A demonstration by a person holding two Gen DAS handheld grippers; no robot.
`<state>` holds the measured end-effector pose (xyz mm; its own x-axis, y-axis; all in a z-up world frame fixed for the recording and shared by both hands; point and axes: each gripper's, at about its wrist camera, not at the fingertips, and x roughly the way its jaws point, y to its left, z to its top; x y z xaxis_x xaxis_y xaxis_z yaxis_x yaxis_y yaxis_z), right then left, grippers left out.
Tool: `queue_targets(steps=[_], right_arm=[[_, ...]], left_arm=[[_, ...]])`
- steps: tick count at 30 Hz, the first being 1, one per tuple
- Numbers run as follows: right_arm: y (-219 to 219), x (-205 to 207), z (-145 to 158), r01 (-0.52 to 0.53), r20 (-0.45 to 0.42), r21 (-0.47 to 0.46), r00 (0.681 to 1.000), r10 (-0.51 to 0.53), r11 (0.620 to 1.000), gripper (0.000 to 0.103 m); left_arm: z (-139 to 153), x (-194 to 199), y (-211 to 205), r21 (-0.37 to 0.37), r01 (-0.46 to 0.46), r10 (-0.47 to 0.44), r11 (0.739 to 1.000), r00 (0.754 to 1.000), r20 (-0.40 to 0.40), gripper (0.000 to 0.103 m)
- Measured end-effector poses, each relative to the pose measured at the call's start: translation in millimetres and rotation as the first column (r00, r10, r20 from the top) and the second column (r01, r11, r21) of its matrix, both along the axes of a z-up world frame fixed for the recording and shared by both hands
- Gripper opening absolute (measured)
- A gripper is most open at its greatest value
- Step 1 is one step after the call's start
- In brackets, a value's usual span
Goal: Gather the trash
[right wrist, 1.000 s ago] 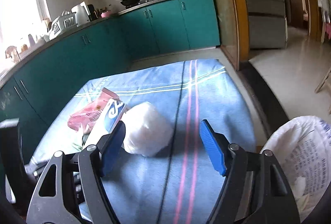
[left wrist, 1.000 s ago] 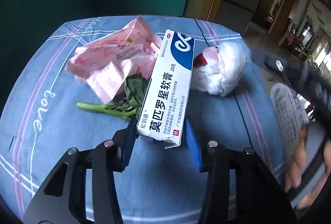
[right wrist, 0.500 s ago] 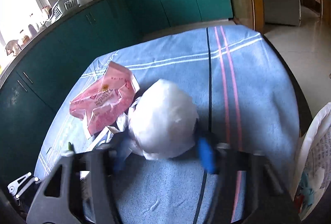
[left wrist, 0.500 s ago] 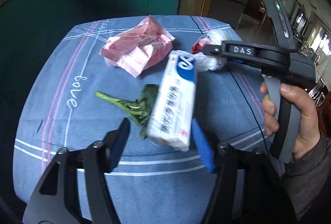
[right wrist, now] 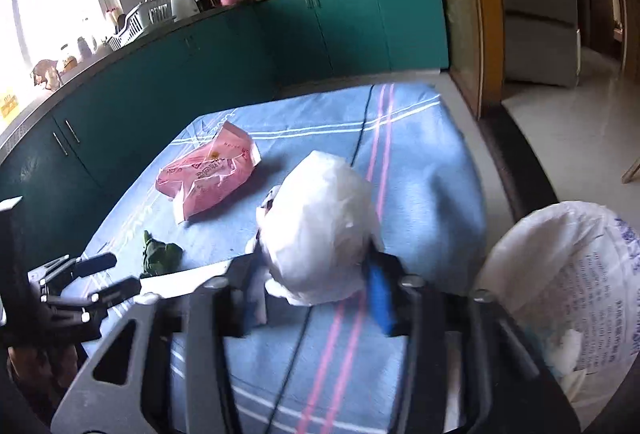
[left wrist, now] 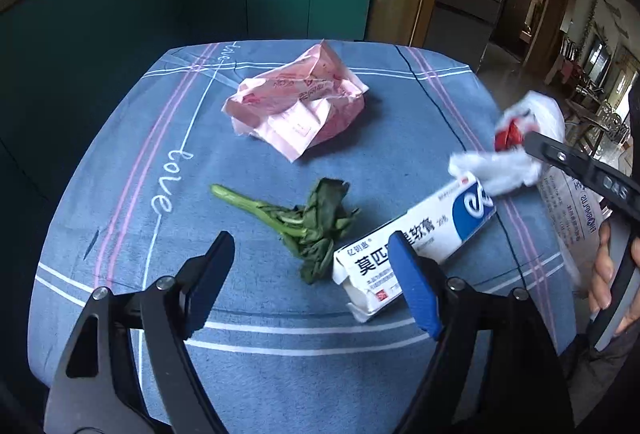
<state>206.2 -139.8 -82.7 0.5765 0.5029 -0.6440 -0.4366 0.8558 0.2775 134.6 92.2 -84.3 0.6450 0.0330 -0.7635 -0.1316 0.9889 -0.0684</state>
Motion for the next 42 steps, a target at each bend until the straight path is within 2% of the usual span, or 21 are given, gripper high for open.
queue_targets(steps=[2, 6, 11, 15, 23, 27, 32, 38, 42], right_arm=[[-10, -1, 0, 0.036, 0.007, 0.012, 0.999, -0.036, 0.999, 0.068], [-19, 2, -2, 0.092, -0.003, 0.014, 0.996, -0.092, 0.996, 0.073], [-17, 8, -10, 0.125, -0.035, -0.015, 0.991, -0.126, 0.992, 0.077], [-12, 12, -15, 0.145, -0.053, -0.035, 0.988, -0.147, 0.989, 0.078], [-14, 13, -19, 0.163, -0.068, -0.051, 0.984, -0.167, 0.985, 0.079], [-13, 12, -19, 0.164, -0.066, -0.052, 0.984, -0.167, 0.985, 0.079], [-13, 13, -21, 0.166, -0.071, -0.056, 0.983, -0.17, 0.984, 0.079], [-11, 12, -22, 0.163, -0.07, -0.057, 0.984, -0.166, 0.985, 0.079], [-5, 9, -21, 0.139, -0.061, -0.052, 0.988, -0.142, 0.989, 0.079]], left_arm=[[2, 2, -4, -0.008, 0.011, -0.011, 1.0, 1.0, 0.001, 0.082], [1, 11, -18, -0.06, 0.077, -0.078, 0.995, 0.997, -0.02, 0.082], [4, 21, -45, -0.006, 0.177, -0.177, 0.984, 0.984, -0.005, 0.082], [-5, 31, -59, 0.0, 0.232, -0.232, 0.973, 0.971, -0.05, 0.082], [-19, 37, -72, 0.034, 0.277, -0.272, 0.96, 0.955, -0.116, 0.081], [-21, 39, -72, -0.019, 0.274, -0.274, 0.961, 0.953, -0.128, 0.062], [-17, 28, -79, -0.058, 0.305, -0.31, 0.95, 0.941, -0.134, 0.049], [-14, 18, -84, -0.079, 0.323, -0.331, 0.943, 0.933, -0.139, 0.049], [-13, 15, -81, -0.065, 0.306, -0.312, 0.95, 0.941, -0.134, 0.059]])
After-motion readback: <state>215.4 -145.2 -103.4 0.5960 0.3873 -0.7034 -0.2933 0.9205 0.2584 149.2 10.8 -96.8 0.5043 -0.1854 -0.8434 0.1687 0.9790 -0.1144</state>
